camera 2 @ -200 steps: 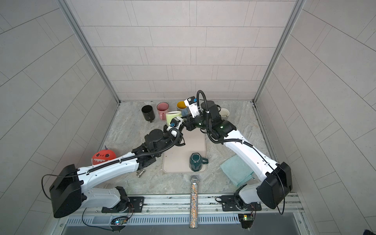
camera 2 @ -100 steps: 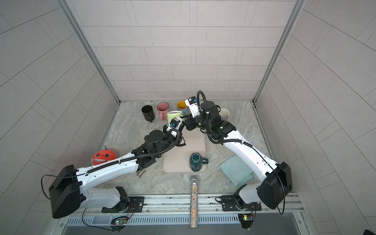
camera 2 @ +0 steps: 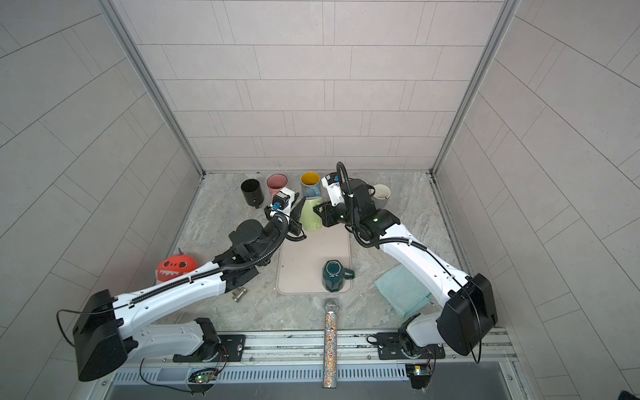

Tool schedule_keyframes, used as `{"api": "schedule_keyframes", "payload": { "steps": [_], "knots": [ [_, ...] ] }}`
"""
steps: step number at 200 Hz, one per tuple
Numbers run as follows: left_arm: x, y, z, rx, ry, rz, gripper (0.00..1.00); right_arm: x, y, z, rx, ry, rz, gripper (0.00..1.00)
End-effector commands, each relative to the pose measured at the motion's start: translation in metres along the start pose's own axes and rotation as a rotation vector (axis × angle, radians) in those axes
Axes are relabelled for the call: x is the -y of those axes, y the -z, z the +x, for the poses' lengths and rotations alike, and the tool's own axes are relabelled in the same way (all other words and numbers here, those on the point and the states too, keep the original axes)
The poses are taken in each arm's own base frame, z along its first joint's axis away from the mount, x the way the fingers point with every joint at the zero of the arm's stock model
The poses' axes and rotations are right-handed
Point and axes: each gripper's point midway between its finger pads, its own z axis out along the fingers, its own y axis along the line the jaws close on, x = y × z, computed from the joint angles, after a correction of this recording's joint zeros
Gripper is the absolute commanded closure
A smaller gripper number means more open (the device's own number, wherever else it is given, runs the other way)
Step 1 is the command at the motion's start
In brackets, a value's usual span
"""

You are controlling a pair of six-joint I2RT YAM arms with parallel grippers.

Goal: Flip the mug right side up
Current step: 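Open the left gripper while the right gripper carries the mug toward the wall, then lower the light green mug beside the blue mug with the right gripper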

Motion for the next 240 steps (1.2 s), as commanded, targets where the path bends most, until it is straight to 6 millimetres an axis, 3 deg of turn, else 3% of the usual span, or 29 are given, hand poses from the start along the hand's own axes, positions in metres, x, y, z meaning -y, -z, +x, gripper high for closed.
{"api": "schedule_keyframes", "payload": {
  "steps": [1,43,90,147,240],
  "knots": [
    [-0.015,0.006,-0.022,0.054,0.008,-0.062,0.76,0.008,0.014,-0.042,0.168,0.050,0.065,1.00],
    [-0.032,0.008,-0.016,0.028,-0.021,-0.154,0.75,0.063,0.012,-0.057,0.320,0.030,0.250,1.00],
    [-0.057,0.002,-0.004,0.004,-0.018,-0.248,0.75,0.113,-0.012,-0.074,0.460,0.041,0.370,1.00],
    [-0.096,-0.012,0.013,-0.010,0.029,-0.324,0.76,0.155,-0.052,-0.085,0.553,0.101,0.486,1.00],
    [-0.118,-0.031,0.031,-0.046,0.055,-0.359,0.77,0.206,-0.091,-0.082,0.589,0.140,0.636,1.00]
  ]
}}
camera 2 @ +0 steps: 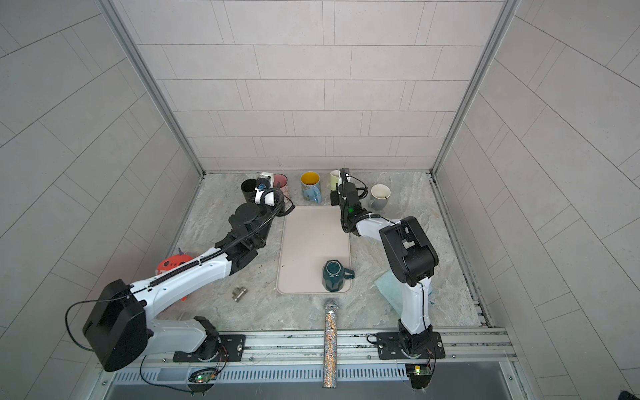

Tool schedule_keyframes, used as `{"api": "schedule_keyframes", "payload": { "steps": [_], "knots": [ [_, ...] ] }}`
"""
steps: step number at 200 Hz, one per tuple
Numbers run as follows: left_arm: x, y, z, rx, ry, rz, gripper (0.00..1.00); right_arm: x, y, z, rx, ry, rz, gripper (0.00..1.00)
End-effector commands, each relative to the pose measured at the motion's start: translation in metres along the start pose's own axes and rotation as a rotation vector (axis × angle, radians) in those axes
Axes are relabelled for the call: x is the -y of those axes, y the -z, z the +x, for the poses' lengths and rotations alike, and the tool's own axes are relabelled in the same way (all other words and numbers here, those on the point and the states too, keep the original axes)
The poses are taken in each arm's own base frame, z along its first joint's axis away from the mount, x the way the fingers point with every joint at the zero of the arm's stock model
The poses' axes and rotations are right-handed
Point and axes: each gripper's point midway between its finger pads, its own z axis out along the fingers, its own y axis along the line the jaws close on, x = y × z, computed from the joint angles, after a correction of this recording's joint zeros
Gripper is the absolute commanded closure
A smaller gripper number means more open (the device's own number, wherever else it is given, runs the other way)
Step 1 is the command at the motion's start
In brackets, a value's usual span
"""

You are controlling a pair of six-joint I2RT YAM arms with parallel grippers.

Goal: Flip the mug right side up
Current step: 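Lower the light green mug beside the blue mug with the right gripper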

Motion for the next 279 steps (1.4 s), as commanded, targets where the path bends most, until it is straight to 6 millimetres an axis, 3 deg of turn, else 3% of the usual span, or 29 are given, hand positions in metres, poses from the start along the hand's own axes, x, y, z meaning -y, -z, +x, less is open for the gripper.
{"api": "schedule_keyframes", "payload": {
  "steps": [1,114,279],
  "knots": [
    [-0.005,-0.005,-0.020,0.050,0.055,-0.007,0.77,0.008,-0.003,-0.053,0.186,-0.023,0.046,1.00],
    [-0.017,-0.008,-0.006,0.020,0.067,-0.029,0.77,0.022,-0.033,-0.019,0.192,0.020,0.143,1.00],
    [-0.021,-0.006,0.001,0.012,0.076,-0.027,0.77,0.025,-0.036,0.026,0.150,-0.023,0.137,1.00]
  ]
}}
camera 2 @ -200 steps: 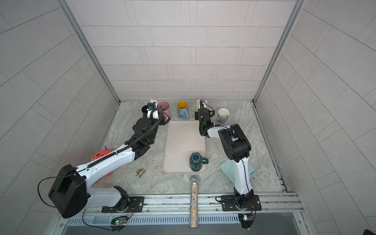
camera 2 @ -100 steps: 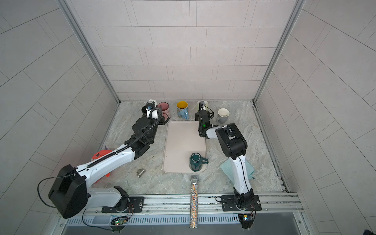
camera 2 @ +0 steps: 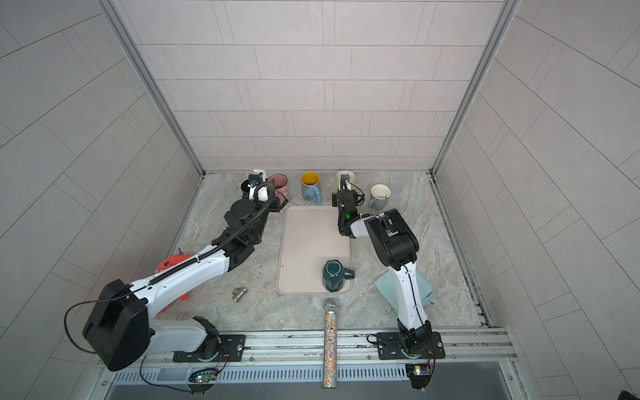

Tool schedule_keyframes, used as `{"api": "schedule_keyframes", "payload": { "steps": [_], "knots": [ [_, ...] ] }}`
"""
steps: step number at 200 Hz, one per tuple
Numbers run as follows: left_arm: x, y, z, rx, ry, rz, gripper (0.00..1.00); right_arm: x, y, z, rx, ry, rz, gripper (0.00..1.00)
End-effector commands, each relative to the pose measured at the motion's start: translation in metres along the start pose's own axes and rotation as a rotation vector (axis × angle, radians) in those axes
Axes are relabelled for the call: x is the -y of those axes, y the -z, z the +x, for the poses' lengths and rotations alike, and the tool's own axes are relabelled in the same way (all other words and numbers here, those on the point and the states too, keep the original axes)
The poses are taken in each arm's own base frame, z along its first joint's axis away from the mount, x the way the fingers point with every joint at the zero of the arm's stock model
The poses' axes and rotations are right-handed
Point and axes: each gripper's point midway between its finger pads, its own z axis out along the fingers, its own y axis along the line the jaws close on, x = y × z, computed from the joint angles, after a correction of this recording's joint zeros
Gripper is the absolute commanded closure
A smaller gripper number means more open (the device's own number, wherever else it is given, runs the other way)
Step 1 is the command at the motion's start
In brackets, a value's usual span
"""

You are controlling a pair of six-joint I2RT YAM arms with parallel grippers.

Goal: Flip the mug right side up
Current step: 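Lower the light green mug beside the blue mug with the right gripper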

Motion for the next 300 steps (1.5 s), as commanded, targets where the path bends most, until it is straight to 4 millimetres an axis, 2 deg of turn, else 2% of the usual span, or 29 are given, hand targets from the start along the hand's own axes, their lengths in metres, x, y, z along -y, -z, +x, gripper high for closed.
{"api": "schedule_keyframes", "payload": {
  "steps": [1,133,209,260,300],
  "knots": [
    [-0.004,0.003,-0.004,0.018,0.020,-0.003,0.77,0.001,0.001,-0.015,0.068,-0.048,-0.002,1.00],
    [-0.008,0.011,0.001,0.003,0.006,0.002,0.77,-0.014,0.012,-0.003,0.043,-0.046,-0.062,1.00],
    [-0.012,0.018,-0.001,0.010,0.013,0.003,0.77,-0.019,0.018,-0.002,0.035,-0.034,-0.073,0.85],
    [-0.015,0.023,-0.002,0.014,0.017,0.001,0.77,-0.023,0.022,-0.003,0.031,-0.028,-0.080,0.72],
    [-0.017,0.027,-0.005,0.022,0.022,-0.003,0.77,-0.021,0.025,-0.002,0.028,-0.024,-0.070,0.69]
  ]
}}
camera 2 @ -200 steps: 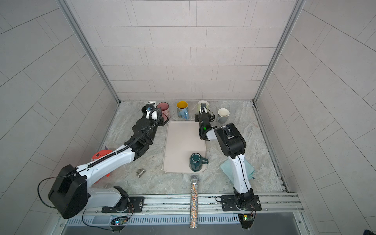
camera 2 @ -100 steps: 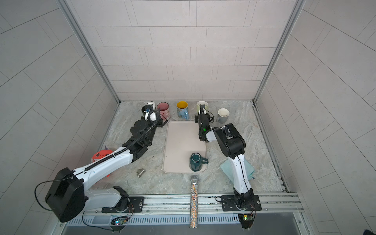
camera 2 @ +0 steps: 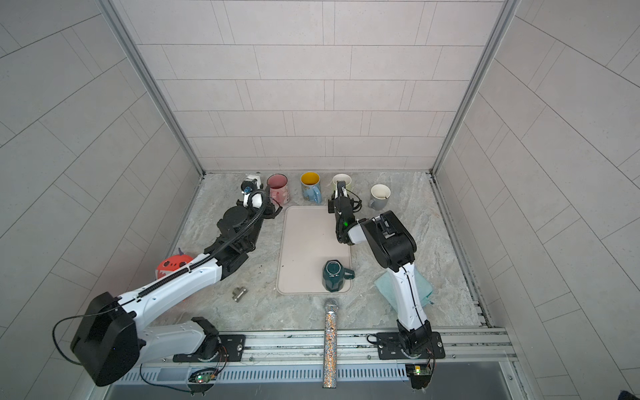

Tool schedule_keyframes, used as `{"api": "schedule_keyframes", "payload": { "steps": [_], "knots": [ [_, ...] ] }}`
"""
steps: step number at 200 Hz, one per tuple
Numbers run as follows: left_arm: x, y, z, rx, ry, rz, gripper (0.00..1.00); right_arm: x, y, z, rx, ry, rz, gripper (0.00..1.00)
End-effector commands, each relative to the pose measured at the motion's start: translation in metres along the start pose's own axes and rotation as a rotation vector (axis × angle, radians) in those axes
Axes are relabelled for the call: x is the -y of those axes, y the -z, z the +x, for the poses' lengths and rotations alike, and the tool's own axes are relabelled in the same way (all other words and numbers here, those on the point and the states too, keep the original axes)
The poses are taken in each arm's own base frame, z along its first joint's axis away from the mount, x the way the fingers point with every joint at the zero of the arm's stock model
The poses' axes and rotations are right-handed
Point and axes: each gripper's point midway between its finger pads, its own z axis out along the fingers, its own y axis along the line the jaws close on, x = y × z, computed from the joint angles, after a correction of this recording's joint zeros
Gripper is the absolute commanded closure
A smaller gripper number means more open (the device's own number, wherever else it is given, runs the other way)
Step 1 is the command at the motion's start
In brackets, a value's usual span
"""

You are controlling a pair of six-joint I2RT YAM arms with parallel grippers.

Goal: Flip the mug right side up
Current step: 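Lower the light green mug beside the blue mug with the right gripper, then open the right gripper and move it down toward the dark green mug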

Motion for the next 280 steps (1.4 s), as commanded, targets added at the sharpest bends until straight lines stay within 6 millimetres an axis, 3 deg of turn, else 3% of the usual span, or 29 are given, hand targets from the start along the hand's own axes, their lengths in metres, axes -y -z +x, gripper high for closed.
{"api": "schedule_keyframes", "payload": {
  "steps": [1,95,133,156,178,217,243,251,280],
  "knots": [
    [-0.005,0.006,-0.008,0.024,0.020,-0.006,0.77,0.001,0.006,-0.021,0.035,-0.009,0.007,0.68],
    [-0.009,0.012,-0.014,0.042,0.040,-0.007,0.77,0.001,0.021,-0.031,0.030,-0.025,0.003,0.52],
    [-0.011,0.016,-0.019,0.057,0.061,-0.007,0.77,0.000,0.036,-0.037,0.007,-0.031,-0.006,0.48],
    [-0.015,0.019,-0.024,0.066,0.073,-0.015,0.76,0.000,0.059,-0.041,-0.003,-0.059,-0.012,0.47],
    [-0.019,0.020,-0.031,0.071,0.081,-0.034,0.74,-0.001,0.083,-0.058,-0.061,-0.056,-0.016,0.46],
    [-0.024,0.015,-0.036,0.028,0.072,-0.079,0.71,-0.017,0.117,-0.087,-0.432,0.039,-0.145,0.45],
    [-0.030,0.009,-0.030,-0.065,0.062,-0.114,0.67,-0.003,0.157,-0.097,-0.640,0.014,-0.177,0.44],
    [-0.036,0.007,-0.028,-0.104,0.065,-0.139,0.61,0.004,0.169,-0.097,-0.701,-0.012,-0.171,0.42],
    [-0.050,-0.002,-0.022,-0.245,0.078,-0.178,0.54,0.024,0.210,-0.081,-0.924,-0.179,-0.142,0.35]
  ]
}}
